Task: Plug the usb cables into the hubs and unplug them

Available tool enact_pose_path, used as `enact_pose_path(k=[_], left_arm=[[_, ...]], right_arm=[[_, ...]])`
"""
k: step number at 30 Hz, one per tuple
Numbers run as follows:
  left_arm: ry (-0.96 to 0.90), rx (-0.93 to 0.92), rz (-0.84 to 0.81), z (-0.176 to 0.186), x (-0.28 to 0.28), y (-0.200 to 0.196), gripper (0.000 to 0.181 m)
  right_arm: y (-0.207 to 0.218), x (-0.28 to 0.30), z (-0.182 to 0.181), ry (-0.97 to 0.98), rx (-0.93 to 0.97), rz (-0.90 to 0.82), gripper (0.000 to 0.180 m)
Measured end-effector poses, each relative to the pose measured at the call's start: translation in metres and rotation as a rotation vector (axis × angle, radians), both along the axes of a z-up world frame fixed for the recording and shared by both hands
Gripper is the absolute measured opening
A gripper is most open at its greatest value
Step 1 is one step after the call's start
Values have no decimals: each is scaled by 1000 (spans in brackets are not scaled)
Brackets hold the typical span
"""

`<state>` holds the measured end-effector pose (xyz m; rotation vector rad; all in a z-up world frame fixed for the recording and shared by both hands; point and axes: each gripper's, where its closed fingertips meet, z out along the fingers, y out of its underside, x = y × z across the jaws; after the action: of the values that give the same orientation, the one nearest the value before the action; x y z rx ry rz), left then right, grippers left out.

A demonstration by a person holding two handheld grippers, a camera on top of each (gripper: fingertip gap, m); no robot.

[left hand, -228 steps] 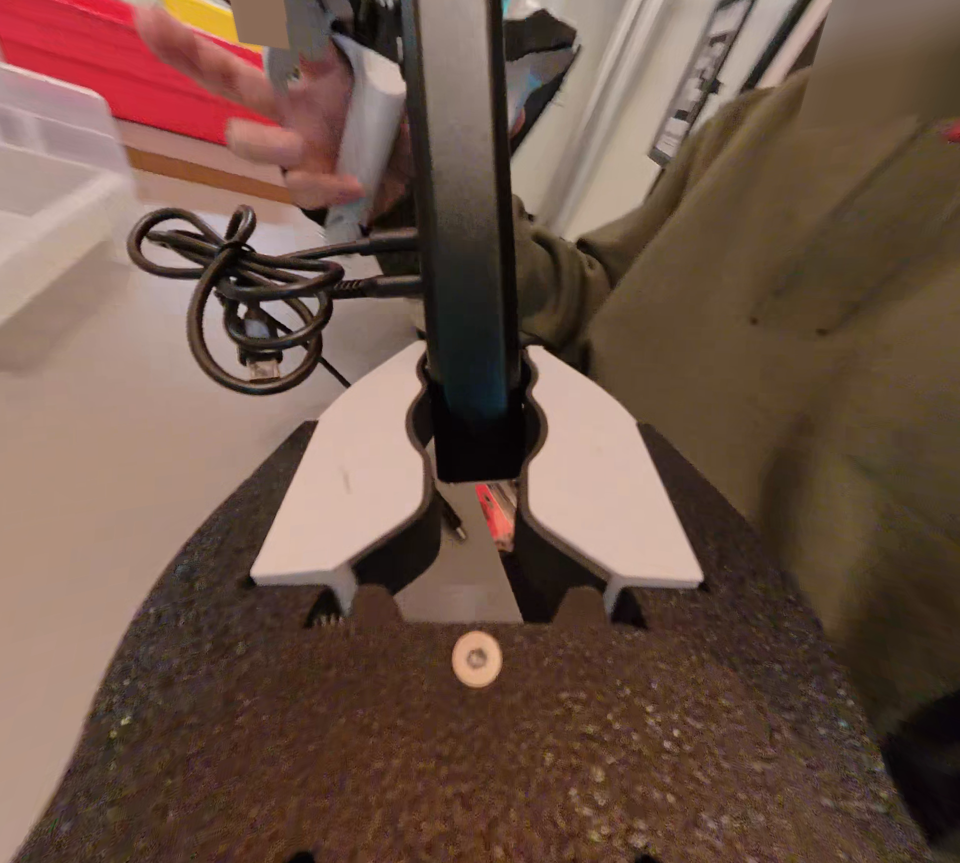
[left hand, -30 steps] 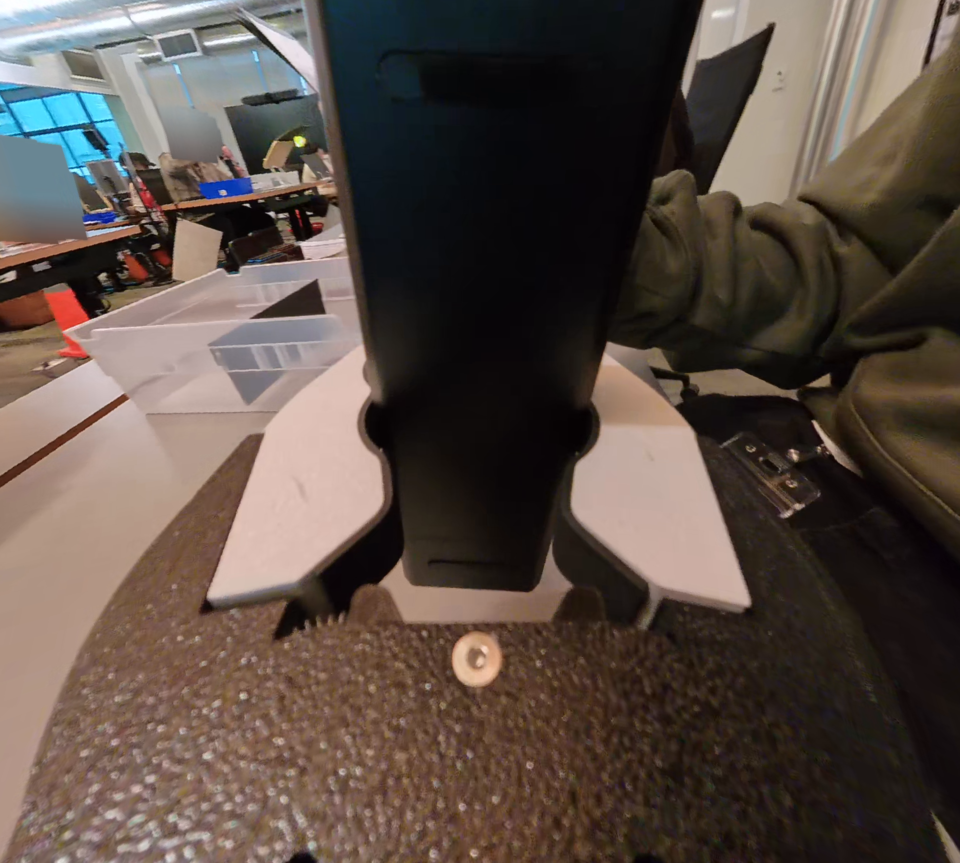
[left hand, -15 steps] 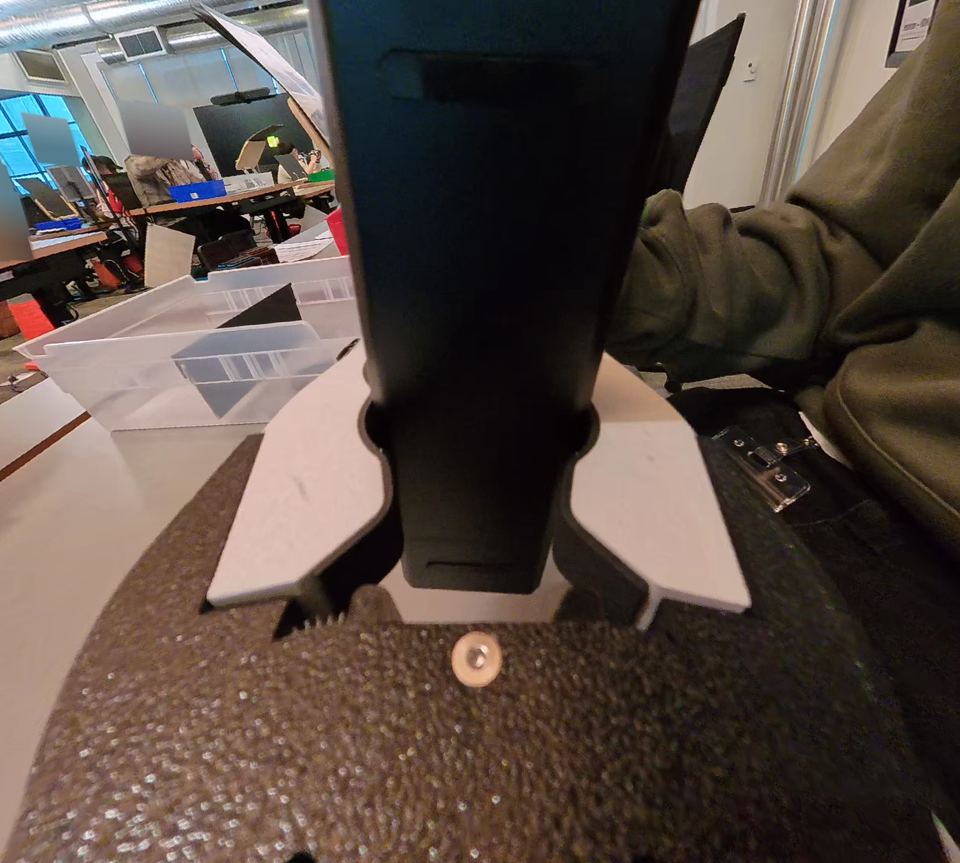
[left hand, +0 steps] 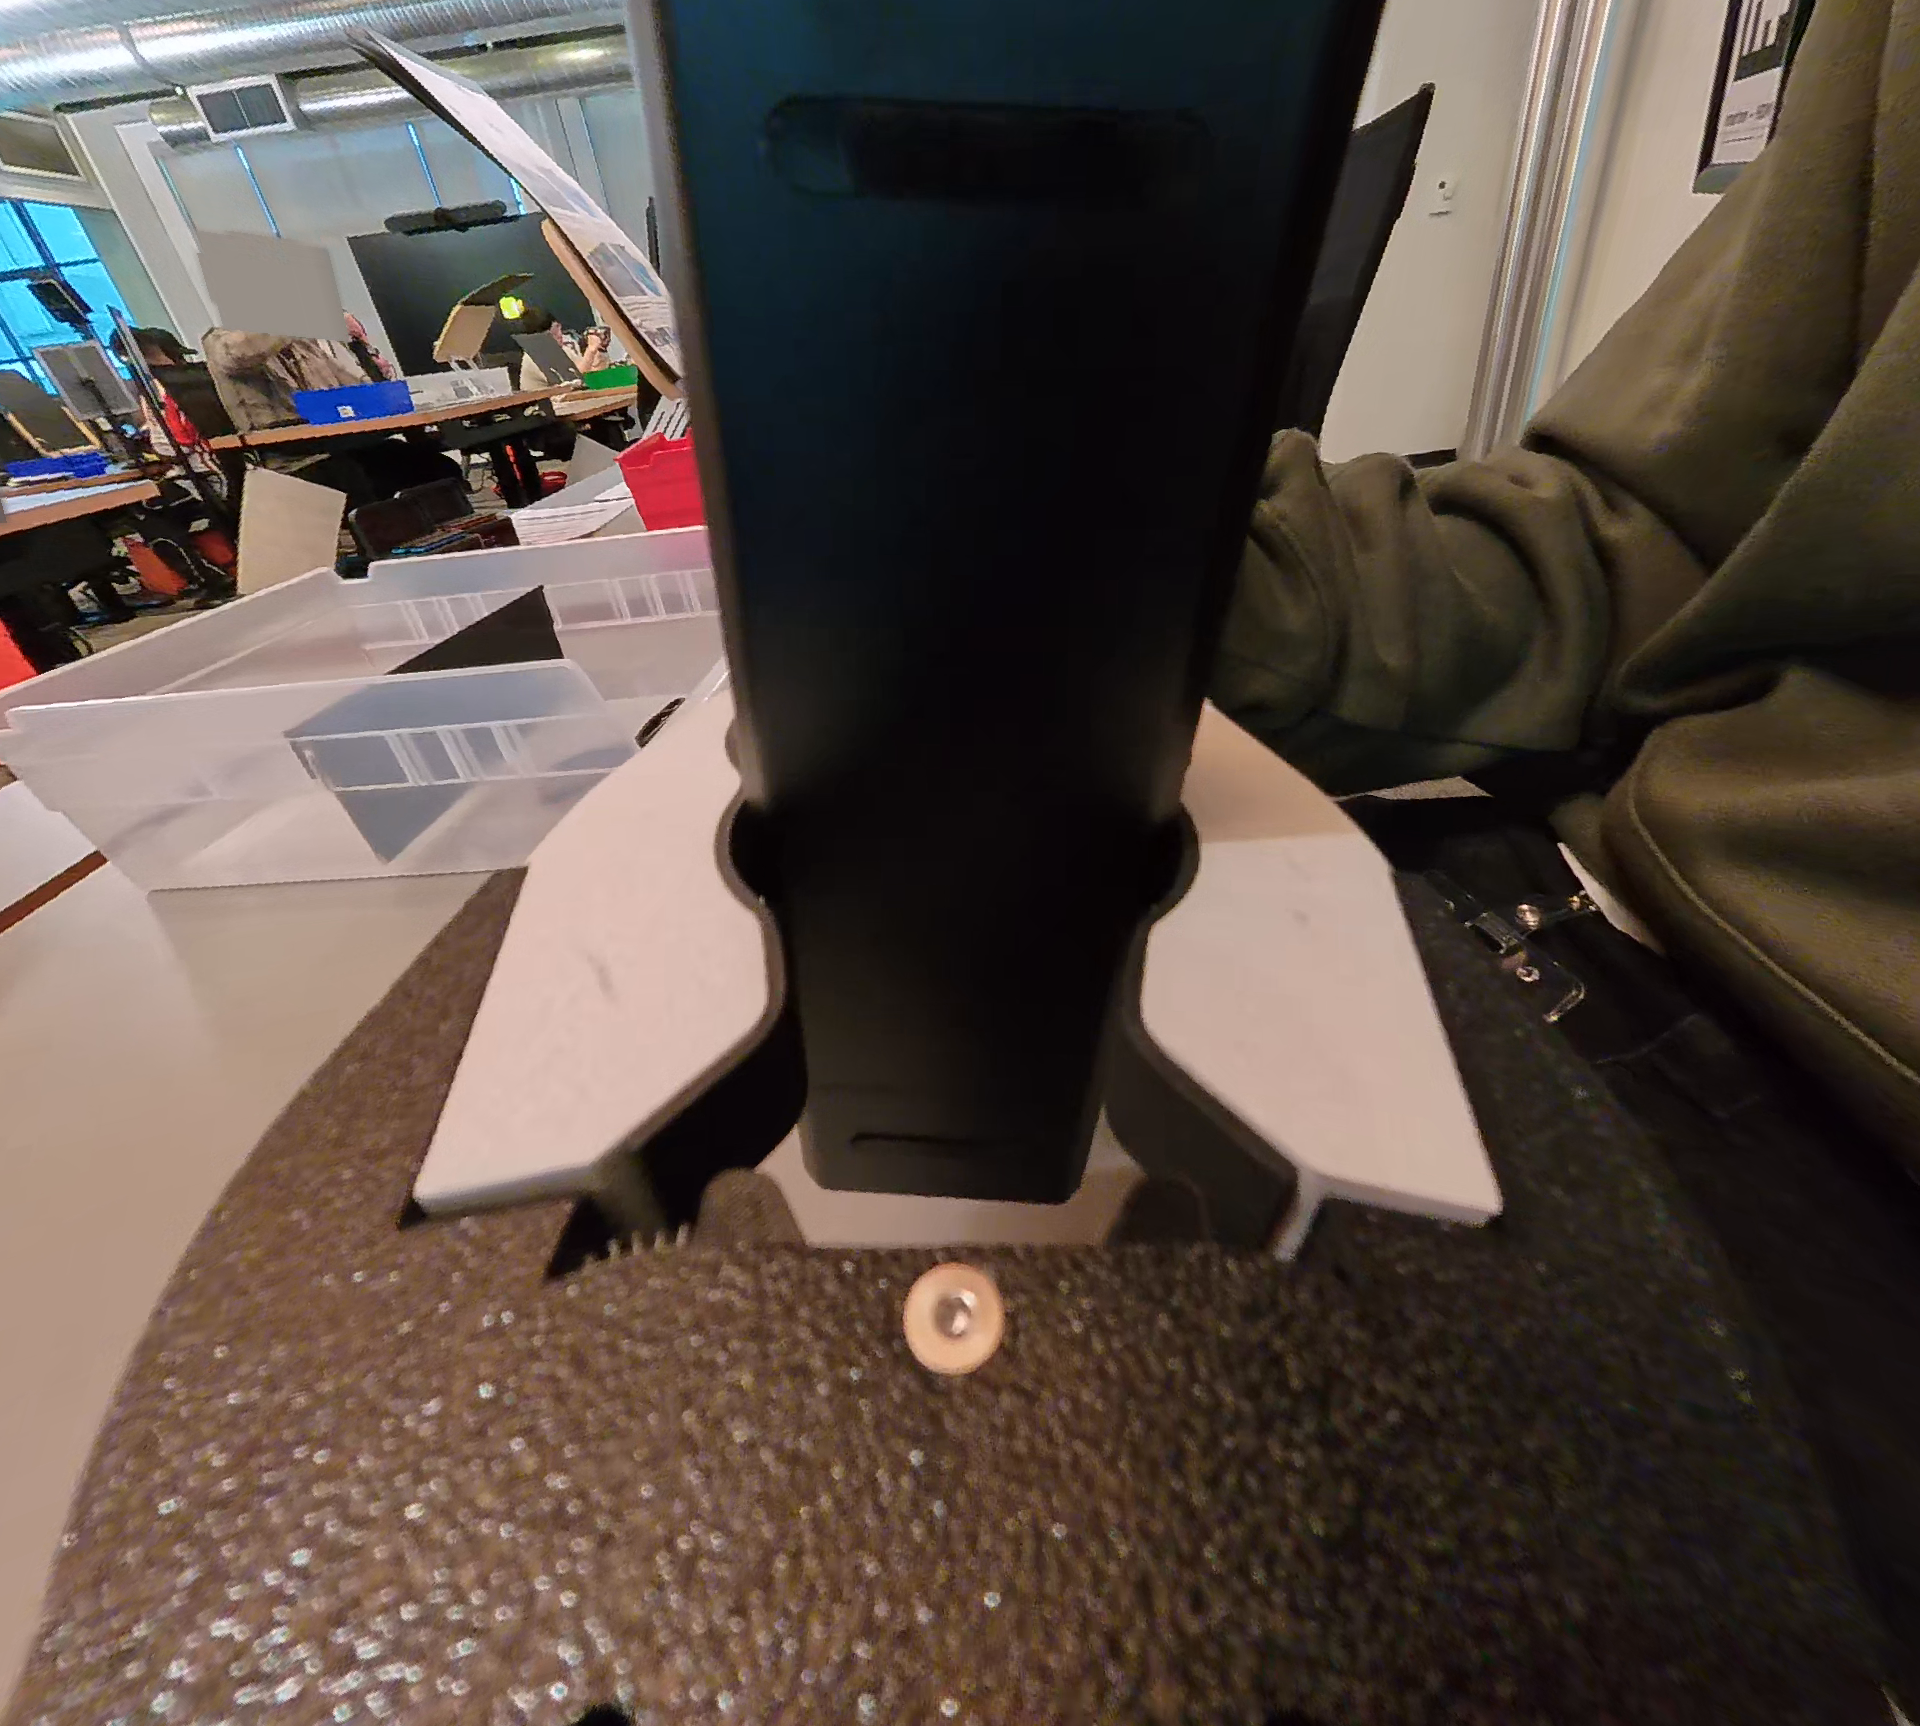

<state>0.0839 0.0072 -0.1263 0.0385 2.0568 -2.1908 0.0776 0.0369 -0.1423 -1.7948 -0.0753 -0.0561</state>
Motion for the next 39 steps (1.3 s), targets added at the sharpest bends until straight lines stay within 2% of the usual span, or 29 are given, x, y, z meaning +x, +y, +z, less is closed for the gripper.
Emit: enact_pose_path(k=[3, 7, 22, 31, 35, 39], left_arm=[[9, -19, 5, 3, 2, 3, 71], [4, -18, 3, 4, 1, 4, 71], [-2, -47, 7, 8, 0, 5, 71], [4, 40, -10, 2, -4, -1, 71], [-16, 63, 7, 4, -5, -5, 71], [15, 97, 2, 1, -6, -7, 71]], right_arm=[[-3, -1, -5, -21, -27, 3, 29], [2, -2, 3, -20, 25, -10, 17], [7, -1, 4, -92, 36, -72, 16], [-2, -4, 3, -137, -60, -93, 16], [-4, -5, 5, -92, 21, -92, 16], [-5, -5, 3, -87, 16, -103, 16]])
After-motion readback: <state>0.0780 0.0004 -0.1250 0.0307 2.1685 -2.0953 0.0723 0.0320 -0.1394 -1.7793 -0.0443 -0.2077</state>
